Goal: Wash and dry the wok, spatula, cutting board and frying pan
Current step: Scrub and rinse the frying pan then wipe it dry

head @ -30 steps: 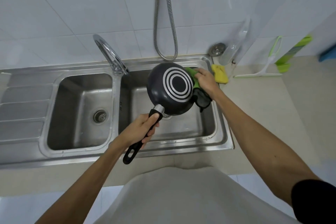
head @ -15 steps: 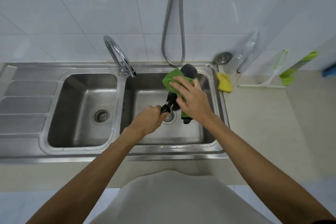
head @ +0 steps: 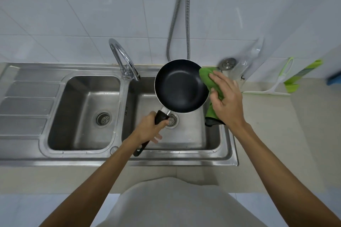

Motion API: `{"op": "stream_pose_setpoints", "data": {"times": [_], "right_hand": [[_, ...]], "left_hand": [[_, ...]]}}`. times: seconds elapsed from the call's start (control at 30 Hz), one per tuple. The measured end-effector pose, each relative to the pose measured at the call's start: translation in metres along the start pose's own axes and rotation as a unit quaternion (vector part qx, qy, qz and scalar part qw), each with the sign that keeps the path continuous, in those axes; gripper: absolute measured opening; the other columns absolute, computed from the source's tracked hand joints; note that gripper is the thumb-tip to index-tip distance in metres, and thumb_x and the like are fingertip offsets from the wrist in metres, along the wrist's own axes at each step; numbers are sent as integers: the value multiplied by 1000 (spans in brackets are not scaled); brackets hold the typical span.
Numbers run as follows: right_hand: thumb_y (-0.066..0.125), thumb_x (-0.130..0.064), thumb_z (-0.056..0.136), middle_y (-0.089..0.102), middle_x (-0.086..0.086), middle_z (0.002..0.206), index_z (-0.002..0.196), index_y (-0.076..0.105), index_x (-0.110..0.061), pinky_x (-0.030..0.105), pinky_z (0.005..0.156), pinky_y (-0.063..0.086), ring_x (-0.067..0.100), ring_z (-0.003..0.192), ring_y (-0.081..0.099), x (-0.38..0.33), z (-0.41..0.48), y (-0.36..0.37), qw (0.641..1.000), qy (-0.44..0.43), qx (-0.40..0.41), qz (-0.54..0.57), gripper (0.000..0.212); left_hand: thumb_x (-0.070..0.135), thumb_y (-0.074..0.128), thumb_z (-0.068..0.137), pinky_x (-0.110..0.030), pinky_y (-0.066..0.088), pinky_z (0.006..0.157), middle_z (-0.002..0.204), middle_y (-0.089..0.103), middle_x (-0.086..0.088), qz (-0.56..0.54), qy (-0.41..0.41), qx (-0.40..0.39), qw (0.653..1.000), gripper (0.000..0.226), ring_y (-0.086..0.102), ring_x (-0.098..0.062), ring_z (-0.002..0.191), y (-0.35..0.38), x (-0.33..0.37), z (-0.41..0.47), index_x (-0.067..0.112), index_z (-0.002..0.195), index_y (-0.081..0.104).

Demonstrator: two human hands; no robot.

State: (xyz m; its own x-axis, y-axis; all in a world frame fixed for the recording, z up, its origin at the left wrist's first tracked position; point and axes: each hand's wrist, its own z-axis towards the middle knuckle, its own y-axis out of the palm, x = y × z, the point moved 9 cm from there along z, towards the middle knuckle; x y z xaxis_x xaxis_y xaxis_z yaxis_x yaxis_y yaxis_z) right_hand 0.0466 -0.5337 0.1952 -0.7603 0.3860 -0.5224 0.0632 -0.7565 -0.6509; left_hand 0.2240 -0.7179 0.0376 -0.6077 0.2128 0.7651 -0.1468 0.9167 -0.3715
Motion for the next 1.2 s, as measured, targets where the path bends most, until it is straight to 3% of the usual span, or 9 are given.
{"op": "stream_pose_setpoints", "data": {"times": [0.1, 0.23, 0.33, 0.4, 0.53, 0.77, 0.93, 1.07, 1.2], "right_hand": [[59, -6, 90, 58, 4, 141, 134, 63, -11, 24, 106, 36, 26, 120, 57, 9, -14, 16, 999, 24, -42, 5, 44], [61, -2, 92, 57, 6, 142, 136, 62, -10, 32, 105, 41, 31, 118, 57, 18, -44, 55, 987, 94, -123, 33, 44], [56, -13, 98, 50, 0, 150, 142, 55, -16, 35, 100, 44, 27, 116, 54, 9, -43, 70, 988, 83, -123, 30, 44], [55, -28, 101, 37, -3, 159, 150, 45, -22, 33, 106, 38, 25, 125, 47, 4, -38, 86, 985, 63, -160, 9, 50], [56, -45, 99, 21, 4, 166, 157, 30, -20, 51, 119, 21, 31, 153, 17, 11, -52, 115, 966, 75, -245, -44, 68], [49, -44, 100, 10, 0, 169, 159, 21, -26, 62, 116, 27, 34, 153, 14, 14, -63, 150, 924, -15, -361, -124, 68], [54, -16, 93, 8, -3, 169, 160, 16, -32, 62, 118, 23, 33, 154, 11, 25, -44, 158, 892, -113, -405, -163, 78], [49, -9, 84, 9, -1, 169, 160, 17, -29, 54, 118, 27, 29, 154, 14, 21, -23, 146, 888, -163, -383, -195, 85], [53, -1, 83, 19, 4, 167, 159, 21, -15, 49, 115, 31, 23, 152, 24, 5, -18, 138, 964, 47, -251, -69, 84]], "left_hand": [[34, 63, 98, -31, 46, 40, 83, 69, -10, -38, -33, -25, 998, 35, 56, -17, 42, 19, -21, -4, 12, 115, 43], [41, 62, 96, -26, 41, 37, 73, 59, -7, 16, -51, 7, 999, 27, 51, -14, 39, 26, -32, -4, 18, 98, 49], [45, 61, 95, -26, 38, 36, 55, 49, 4, -18, -50, -20, 998, 32, 43, -12, 34, 37, -33, -9, 18, 81, 50], [46, 62, 94, -24, 37, 35, 49, 46, 7, -51, -55, -25, 997, 36, 41, -14, 33, 39, -29, -9, 16, 80, 50], [42, 61, 96, -25, 37, 35, 56, 47, -1, -59, -56, -28, 996, 34, 43, -15, 33, 42, -18, -7, 11, 85, 51], [46, 61, 95, -27, 36, 35, 49, 45, 7, -92, -35, -67, 993, 39, 38, -18, 35, 57, -17, -20, 9, 95, 50], [49, 60, 94, -28, 36, 36, 54, 44, 1, -78, -38, -89, 992, 36, 39, -19, 35, 59, -19, -27, 14, 95, 48], [47, 60, 95, -29, 38, 38, 54, 45, 3, -67, -31, -87, 993, 37, 41, -19, 36, 49, -13, -27, 12, 98, 48], [45, 60, 95, -30, 38, 38, 52, 47, 4, -80, -20, -79, 994, 34, 42, -22, 37, 53, -2, -26, 14, 99, 48]]}}
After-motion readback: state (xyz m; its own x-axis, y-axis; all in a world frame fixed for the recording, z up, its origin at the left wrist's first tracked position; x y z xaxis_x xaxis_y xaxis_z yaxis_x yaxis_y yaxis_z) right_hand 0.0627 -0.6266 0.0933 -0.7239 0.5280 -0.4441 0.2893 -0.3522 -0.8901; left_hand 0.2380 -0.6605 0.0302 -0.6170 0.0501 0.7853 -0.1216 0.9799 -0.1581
